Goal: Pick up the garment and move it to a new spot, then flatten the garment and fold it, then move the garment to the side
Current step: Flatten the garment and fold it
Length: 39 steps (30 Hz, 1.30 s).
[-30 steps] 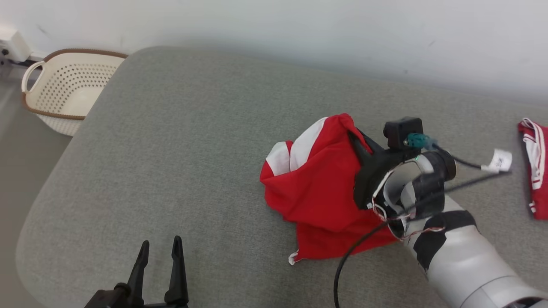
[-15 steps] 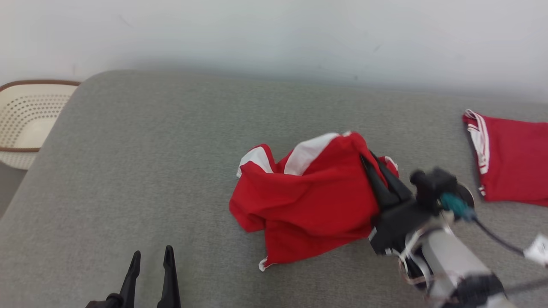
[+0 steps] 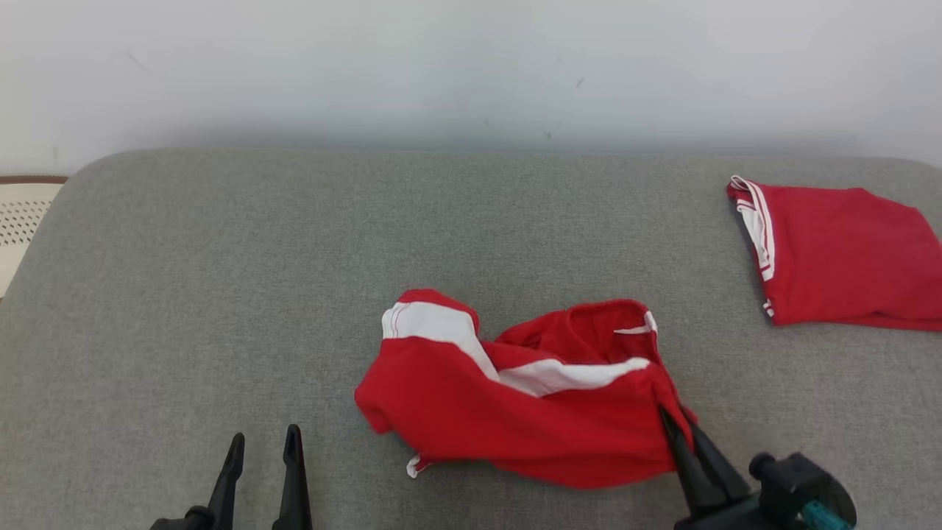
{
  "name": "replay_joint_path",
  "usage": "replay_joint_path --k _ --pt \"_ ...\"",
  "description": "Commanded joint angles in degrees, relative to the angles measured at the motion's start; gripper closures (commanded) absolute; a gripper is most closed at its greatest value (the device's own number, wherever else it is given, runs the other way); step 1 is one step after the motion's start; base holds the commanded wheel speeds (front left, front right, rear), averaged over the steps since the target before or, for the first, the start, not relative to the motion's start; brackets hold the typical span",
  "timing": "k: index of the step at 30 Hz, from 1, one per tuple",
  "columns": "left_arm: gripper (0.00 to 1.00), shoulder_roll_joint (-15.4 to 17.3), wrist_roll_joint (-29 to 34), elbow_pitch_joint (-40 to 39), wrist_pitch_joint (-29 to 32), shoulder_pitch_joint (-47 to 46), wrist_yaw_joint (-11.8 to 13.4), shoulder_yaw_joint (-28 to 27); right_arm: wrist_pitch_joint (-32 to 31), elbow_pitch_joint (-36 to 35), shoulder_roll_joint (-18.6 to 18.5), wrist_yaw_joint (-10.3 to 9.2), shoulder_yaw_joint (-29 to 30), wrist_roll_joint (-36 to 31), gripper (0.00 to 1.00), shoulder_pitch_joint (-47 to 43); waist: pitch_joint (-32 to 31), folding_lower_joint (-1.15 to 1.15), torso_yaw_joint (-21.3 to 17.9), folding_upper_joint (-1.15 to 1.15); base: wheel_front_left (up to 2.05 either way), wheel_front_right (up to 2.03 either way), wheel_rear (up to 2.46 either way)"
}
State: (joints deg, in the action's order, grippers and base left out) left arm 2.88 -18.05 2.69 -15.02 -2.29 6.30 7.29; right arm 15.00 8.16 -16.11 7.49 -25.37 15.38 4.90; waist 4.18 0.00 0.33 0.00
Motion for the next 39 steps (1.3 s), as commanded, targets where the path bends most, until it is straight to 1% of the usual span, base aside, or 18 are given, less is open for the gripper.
replay_joint_path --k 1,2,3,6,9,13,18,22,27,31,33,37,38,39 --pt "0.00 0.04 0.52 0.21 -0.20 0.89 0.02 -0.14 -0.13 0.51 0.87 0.01 0.52 0.73 0.89 -1.83 -0.39 0.00 -0.42 0.00 0.00 0.00 0.00" --pt "0.00 0.04 0.55 0.29 -0.20 0.97 -0.01 -0.13 -0.01 0.53 1.03 0.01 0.64 0.61 0.15 -2.33 -0.55 0.00 -0.47 0.00 0.00 0.00 0.00" --pt "0.00 0.03 0.57 0.34 -0.21 1.05 -0.03 -0.03 0.01 0.65 1.28 0.01 1.04 0.70 0.00 -2.89 -0.71 0.00 -0.50 0.00 0.00 0.00 0.00" --pt "0.00 0.04 0.61 0.47 -0.20 1.45 0.01 -0.01 0.12 -0.17 2.23 0.01 1.82 1.78 0.00 -4.58 -1.17 0.00 -0.56 0.00 0.00 0.00 0.00" --pt "0.00 0.04 0.74 0.47 -0.20 1.61 -0.11 -0.16 0.16 -2.24 2.17 0.01 2.50 2.92 0.00 -5.36 -1.66 0.00 -0.67 0.00 0.00 0.00 0.00" --pt "0.00 0.04 0.83 0.53 -0.20 2.41 -0.21 -0.25 -0.11 -4.62 1.14 0.01 2.76 3.97 0.00 -4.91 -2.12 0.00 -0.69 0.00 0.00 0.00 0.00" --pt "0.00 0.03 0.40 0.81 -0.20 2.56 -0.31 0.29 -1.89 -7.92 -0.84 0.01 1.45 7.45 0.00 -2.97 -2.86 0.00 0.03 0.00 0.00 0.00 0.00" --pt "0.00 0.04 0.15 0.75 -0.20 2.50 0.03 0.78 -6.56 -7.83 -2.72 0.01 0.30 9.05 0.00 -1.62 -3.19 0.00 0.83 0.00 0.00 0.00 0.00" --pt "0.00 0.04 -0.25 0.58 -0.20 2.21 0.29 0.95 -13.02 -7.21 -4.71 0.01 -2.48 12.20 0.00 -1.63 -3.03 0.00 1.94 0.00 0.00 0.00 0.00" --pt "0.00 0.04 -0.41 0.40 -0.20 2.28 0.38 1.07 -15.83 -6.24 -5.06 0.01 -3.17 13.90 0.00 -2.41 -2.83 0.00 2.30 0.00 0.00 0.00 0.00" --pt "0.00 0.04 -0.51 0.36 -0.20 2.22 0.47 1.15 -17.38 -5.30 -4.66 0.01 -3.51 14.89 0.00 -2.49 -2.55 0.00 2.51 0.00 0.00 0.00 0.00" --pt "0.00 0.04 -0.66 0.48 -0.20 1.31 0.17 1.37 -22.28 -2.22 -5.47 0.01 -6.07 15.03 0.00 -0.57 -1.84 0.00 3.17 0.00 0.00 0.00 0.00" --pt "0.00 0.04 -0.67 0.57 -0.20 1.12 0.11 1.33 -23.68 -1.70 -5.32 0.01 -6.97 15.72 0.06 -0.42 -1.66 0.00 3.35 0.00 0.00 0.00 0.00" --pt "0.00 0.04 -0.65 0.60 -0.20 1.01 0.13 1.20 -24.74 -1.31 -5.42 0.01 -7.59 16.17 0.18 -0.02 -1.55 0.00 3.45 0.00 0.00 0.00 0.00"
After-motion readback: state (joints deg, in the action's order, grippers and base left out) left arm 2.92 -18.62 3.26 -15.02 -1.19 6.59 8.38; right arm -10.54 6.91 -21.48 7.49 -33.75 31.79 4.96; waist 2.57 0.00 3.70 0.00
